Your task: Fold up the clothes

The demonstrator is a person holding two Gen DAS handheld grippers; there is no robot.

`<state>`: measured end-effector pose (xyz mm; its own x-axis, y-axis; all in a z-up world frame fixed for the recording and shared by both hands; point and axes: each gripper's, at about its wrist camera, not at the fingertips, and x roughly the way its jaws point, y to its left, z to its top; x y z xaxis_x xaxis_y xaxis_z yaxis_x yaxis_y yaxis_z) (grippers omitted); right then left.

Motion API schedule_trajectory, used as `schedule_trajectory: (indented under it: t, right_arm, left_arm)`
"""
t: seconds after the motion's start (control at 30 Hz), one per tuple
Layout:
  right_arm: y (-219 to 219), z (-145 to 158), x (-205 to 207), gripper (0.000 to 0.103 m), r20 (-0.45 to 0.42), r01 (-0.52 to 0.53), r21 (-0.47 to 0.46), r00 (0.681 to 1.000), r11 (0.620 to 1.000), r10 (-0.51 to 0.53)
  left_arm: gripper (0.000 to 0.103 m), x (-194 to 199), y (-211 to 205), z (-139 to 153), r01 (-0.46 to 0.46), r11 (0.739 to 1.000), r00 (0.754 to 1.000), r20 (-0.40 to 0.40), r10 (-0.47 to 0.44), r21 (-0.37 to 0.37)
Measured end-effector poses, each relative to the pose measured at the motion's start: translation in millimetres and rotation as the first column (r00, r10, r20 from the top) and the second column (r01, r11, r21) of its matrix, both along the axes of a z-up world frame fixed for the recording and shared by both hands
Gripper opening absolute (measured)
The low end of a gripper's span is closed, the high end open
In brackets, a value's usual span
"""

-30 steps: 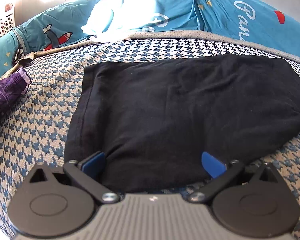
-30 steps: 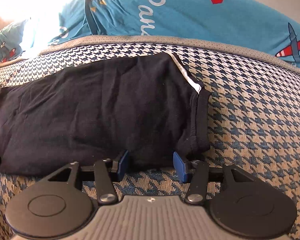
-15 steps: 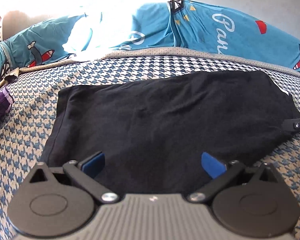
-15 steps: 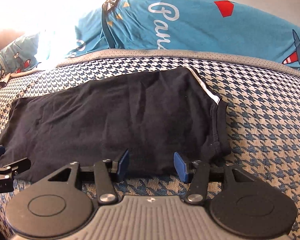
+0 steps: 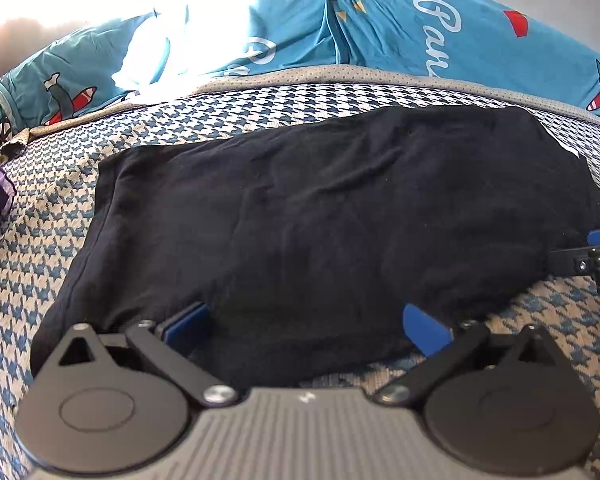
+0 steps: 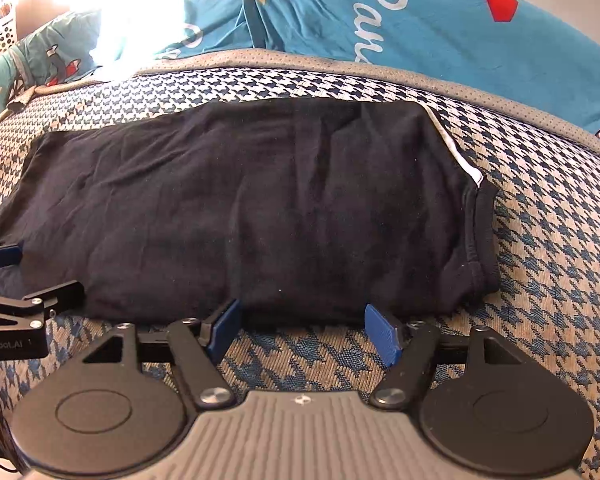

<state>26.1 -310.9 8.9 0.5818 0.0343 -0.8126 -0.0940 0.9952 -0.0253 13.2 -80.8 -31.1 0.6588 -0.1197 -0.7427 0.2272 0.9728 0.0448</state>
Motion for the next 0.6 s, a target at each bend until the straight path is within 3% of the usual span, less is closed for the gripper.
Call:
schedule_trajectory:
  t: [0.23, 0.37, 0.5, 0.6]
  right_arm:
    - [-6, 5, -7, 0.068, -0.005, 0.018, 0.027, 1.0, 0.999, -0.017]
    - [-21, 15, -9, 0.068, 0.026, 0.088, 0.073, 0.996, 0.993, -0.09]
    - [-44, 23, -11, 0.068, 0.043, 0.178, 0.121, 0.982, 0.976, -0.185]
    - [-65, 27, -13, 0.068, 0.04, 0.243, 0.163, 0.967, 0.956, -0.253]
  left_arm:
    - [0.103, -13, 3, 4, 0.031, 0.999, 0.999, 0.007, -0.031, 0.007]
    - [0.103, -11, 14, 18, 0.0, 1.0, 0.995, 0.103, 0.0, 0.001]
    - [0.103, 6, 37, 19, -0.1, 0.994, 0.992, 0.072, 0.103, -0.041]
    - [0.103, 18, 55, 7, -0.195, 0.981, 0.98, 0.028, 0.196, -0.019]
